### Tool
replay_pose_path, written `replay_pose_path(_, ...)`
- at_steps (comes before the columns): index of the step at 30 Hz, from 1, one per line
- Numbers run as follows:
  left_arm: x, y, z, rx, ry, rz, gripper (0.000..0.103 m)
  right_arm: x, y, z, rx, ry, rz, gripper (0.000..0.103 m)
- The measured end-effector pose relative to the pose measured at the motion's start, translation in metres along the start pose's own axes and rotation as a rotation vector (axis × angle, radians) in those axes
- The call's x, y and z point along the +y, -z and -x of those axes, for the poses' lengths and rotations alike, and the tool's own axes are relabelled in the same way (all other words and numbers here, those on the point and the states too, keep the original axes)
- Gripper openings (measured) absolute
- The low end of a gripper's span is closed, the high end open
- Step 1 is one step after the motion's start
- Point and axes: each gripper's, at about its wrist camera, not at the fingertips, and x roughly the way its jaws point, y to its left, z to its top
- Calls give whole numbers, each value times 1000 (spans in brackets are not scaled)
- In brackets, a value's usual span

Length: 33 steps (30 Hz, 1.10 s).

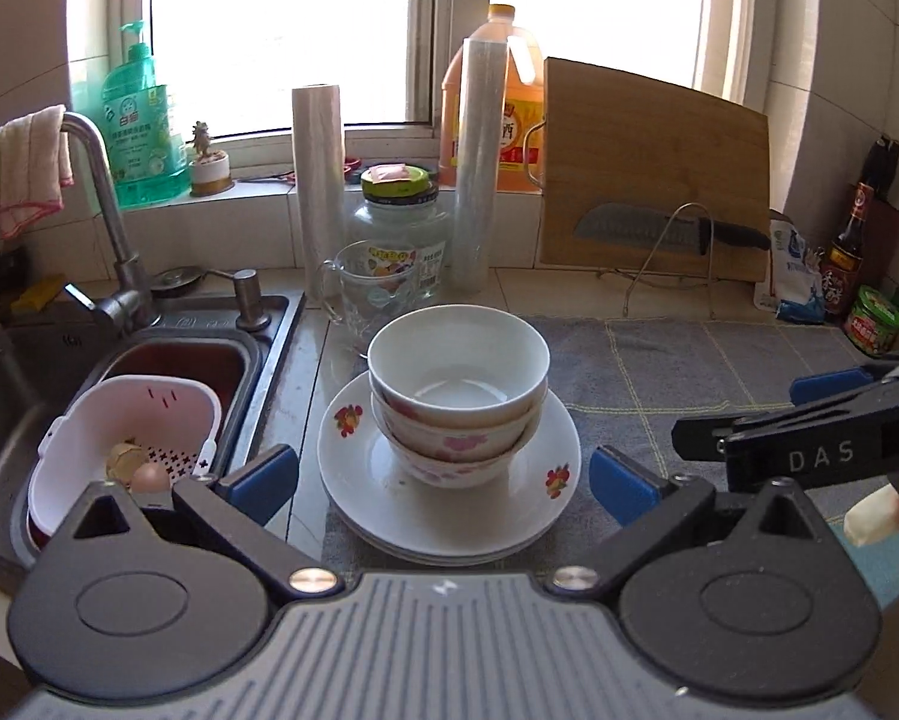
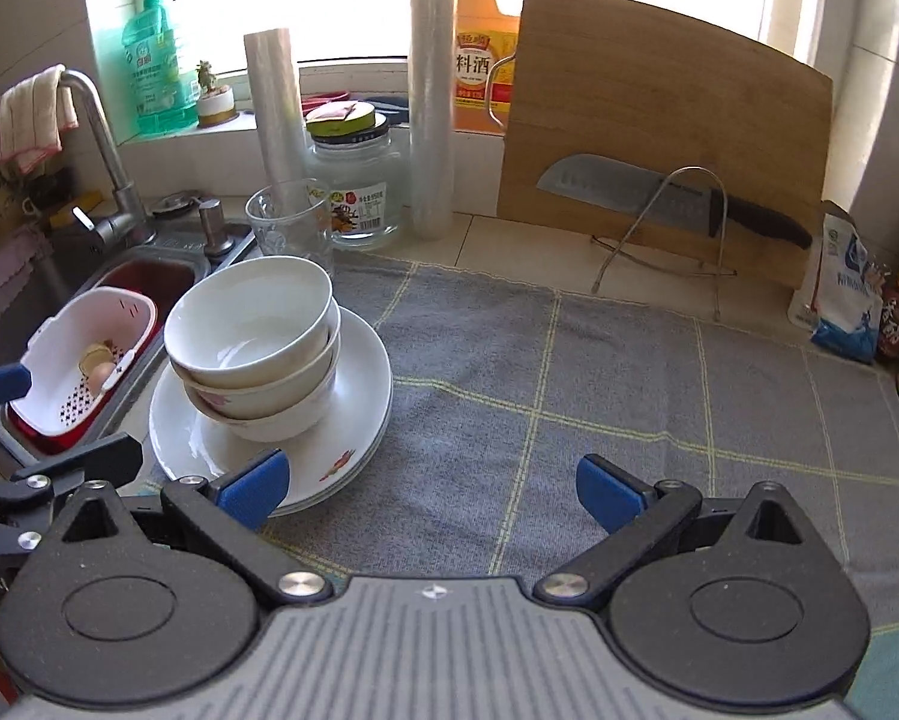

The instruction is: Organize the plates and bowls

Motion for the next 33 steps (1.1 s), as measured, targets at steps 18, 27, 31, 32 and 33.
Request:
replay_pose_path(18, -14, 5, 32, 23, -105, 56, 102, 1, 17, 27, -17, -13, 9, 103)
replay_pose_path(27, -14, 5, 34, 31, -101, 60, 102, 1, 16, 30, -21, -8, 13, 103)
replay_pose_path(31, -15, 4, 35, 30, -101, 55, 102, 1, 15, 30, -25, -7, 12, 103)
replay_pose_path(32, -15, 4, 35, 31, -102, 56, 102, 1, 15, 31, -26, -7, 12, 103)
replay_pose_path(33, -15, 4, 35, 31, -102, 56, 102, 1, 15, 31, -27, -6, 14, 103)
